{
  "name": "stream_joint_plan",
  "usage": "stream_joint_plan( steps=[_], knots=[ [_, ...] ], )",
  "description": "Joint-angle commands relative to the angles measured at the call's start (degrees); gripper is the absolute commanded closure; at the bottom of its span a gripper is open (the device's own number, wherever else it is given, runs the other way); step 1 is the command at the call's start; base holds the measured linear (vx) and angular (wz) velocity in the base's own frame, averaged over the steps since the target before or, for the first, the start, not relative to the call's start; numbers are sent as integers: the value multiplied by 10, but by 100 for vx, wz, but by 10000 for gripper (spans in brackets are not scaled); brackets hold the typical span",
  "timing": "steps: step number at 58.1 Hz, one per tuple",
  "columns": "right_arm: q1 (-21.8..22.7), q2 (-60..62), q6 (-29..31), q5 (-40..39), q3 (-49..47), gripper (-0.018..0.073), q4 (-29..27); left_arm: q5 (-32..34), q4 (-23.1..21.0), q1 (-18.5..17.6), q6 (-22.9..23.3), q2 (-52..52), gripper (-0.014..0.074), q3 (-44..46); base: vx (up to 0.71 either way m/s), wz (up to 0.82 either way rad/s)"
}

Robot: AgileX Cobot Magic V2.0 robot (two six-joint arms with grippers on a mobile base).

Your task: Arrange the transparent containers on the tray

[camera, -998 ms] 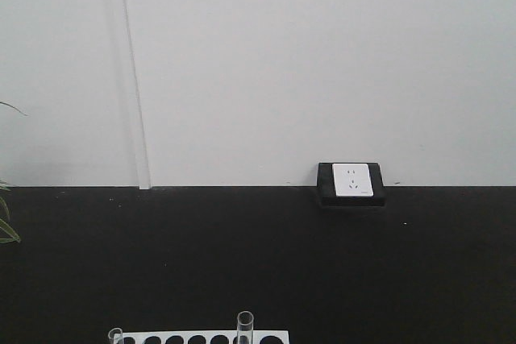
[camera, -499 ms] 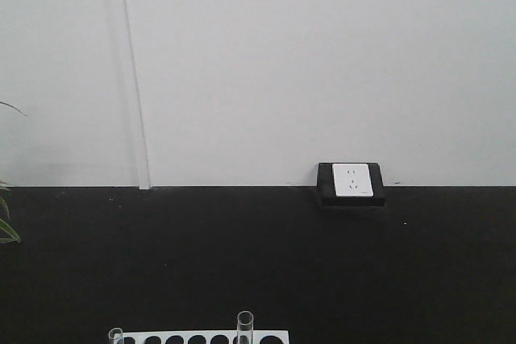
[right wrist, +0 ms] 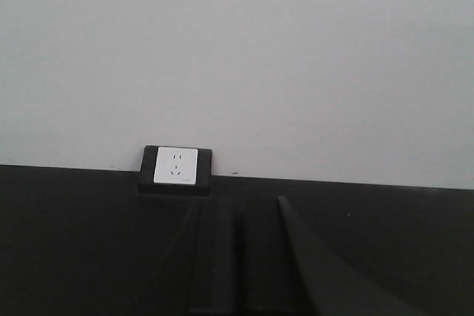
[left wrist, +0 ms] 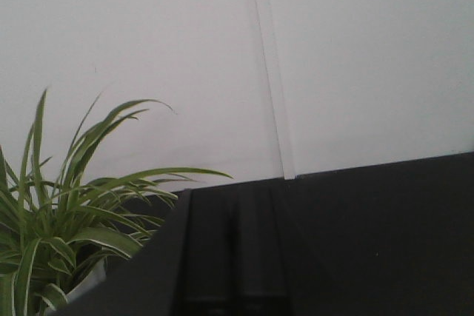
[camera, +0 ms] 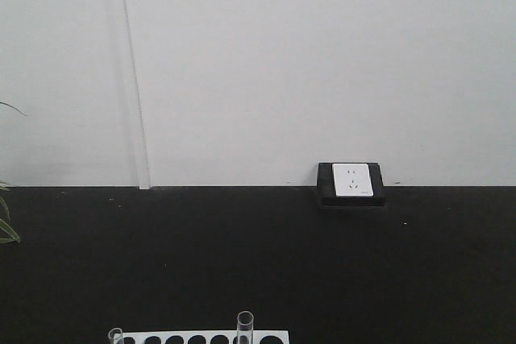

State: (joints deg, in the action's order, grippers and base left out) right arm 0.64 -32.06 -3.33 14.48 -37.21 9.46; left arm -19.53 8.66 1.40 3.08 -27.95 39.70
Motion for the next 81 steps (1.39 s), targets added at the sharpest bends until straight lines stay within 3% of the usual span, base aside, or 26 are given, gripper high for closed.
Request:
stream_joint_plan(
  steps=[1,19,31,44,68,76,81],
  knots=[
    [-1,-13,1,-46,-19,531,0,56,3,-2,2,-21,526,16,0,0],
    [-1,-15,1,-42,-19,359,0,60,1,-2,2,-66,262,7,0,0],
    [-1,-17,1,-30,-19,148,0,167,-4,-2,4,-87,94,-90,0,0],
    [-1,-17,1,-31,-19,4,-3,228,-87,-34,3,-88,76,-196,0,0],
    [-1,-17,1,-31,-19,-2,-4,249,-87,-145,1,-162,76,-212,0,0],
    [-1,-17,1,-30,-19,-2,-4,326,-87,-178,1,-225,76,-214,0,0],
    [-1,-17,1,-29,-19,-2,-4,378,-61,-196,1,-271,76,-214,0,0]
  ],
)
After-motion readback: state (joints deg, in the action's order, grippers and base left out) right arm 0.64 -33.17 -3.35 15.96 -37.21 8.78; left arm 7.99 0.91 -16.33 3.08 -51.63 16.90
